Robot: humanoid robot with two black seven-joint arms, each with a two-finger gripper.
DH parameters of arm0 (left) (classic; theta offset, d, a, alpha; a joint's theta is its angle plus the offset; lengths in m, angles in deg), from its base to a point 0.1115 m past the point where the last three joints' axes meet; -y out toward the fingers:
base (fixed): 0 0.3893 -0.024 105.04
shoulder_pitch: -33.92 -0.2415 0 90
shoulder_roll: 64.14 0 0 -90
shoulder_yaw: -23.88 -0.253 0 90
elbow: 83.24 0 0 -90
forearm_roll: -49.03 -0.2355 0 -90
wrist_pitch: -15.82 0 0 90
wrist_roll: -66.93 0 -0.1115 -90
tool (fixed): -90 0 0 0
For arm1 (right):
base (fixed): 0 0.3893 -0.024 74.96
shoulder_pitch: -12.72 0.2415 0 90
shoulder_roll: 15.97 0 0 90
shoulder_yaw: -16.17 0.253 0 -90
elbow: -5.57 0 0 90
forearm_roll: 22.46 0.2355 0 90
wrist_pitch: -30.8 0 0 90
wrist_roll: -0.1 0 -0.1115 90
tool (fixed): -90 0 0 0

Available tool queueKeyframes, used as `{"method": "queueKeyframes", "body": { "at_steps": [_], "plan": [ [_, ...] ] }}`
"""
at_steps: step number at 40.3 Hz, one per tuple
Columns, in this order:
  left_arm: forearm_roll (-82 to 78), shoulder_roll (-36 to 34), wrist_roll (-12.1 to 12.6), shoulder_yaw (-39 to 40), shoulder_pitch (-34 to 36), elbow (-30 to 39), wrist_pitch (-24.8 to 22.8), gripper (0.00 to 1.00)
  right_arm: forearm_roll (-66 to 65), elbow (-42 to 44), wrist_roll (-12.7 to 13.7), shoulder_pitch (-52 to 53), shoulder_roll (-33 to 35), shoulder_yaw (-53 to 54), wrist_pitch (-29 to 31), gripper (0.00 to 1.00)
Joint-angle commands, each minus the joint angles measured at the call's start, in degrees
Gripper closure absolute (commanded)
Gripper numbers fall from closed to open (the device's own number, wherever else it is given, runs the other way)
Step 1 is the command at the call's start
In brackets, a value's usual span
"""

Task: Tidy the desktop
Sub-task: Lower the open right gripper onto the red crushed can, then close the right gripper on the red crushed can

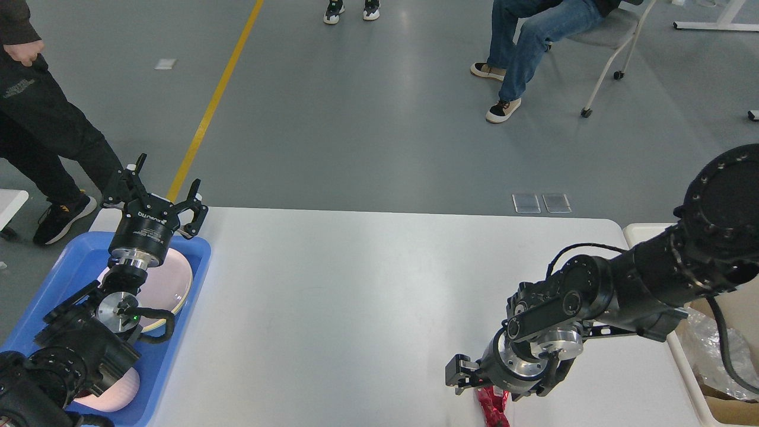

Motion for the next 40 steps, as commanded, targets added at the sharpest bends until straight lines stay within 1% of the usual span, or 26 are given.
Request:
{"method": "queueKeyframes", "body": {
  "at_steps": [1,11,19,31,39,40],
  "plan": [
    [0.00,0.00,0.03,0.00,0.00,0.00,0.00,0.04,-2.74,0.64,0.02,-1.65,0.01,0.07,0.00,0.09],
    [0.00,0.00,0.03,0.00,0.00,0.00,0.00,0.04,-3.45,2.04,0.02,-4.72,0.01,-0.01,0.00,0.09],
    [0.00,0.00,0.03,0.00,0.00,0.00,0.00,0.04,-4.77,4.15,0.02,-7.01,-0.08,0.07,0.00,0.07],
    [0.00,0.00,-0.05,0.00,0.00,0.00,0.00,0.04,-4.95,5.29,0.02,-8.24,-0.08,-0.01,0.00,0.07],
    [0.00,0.00,0.03,0.00,0.00,0.00,0.00,0.04,-4.95,7.93,0.02,-10.26,-0.08,-0.01,0.00,0.07],
    [0.00,0.00,0.03,0.00,0.00,0.00,0.00,0.04,-5.38,8.28,0.02,-10.70,-0.26,-0.01,0.00,0.08]
  ]
}}
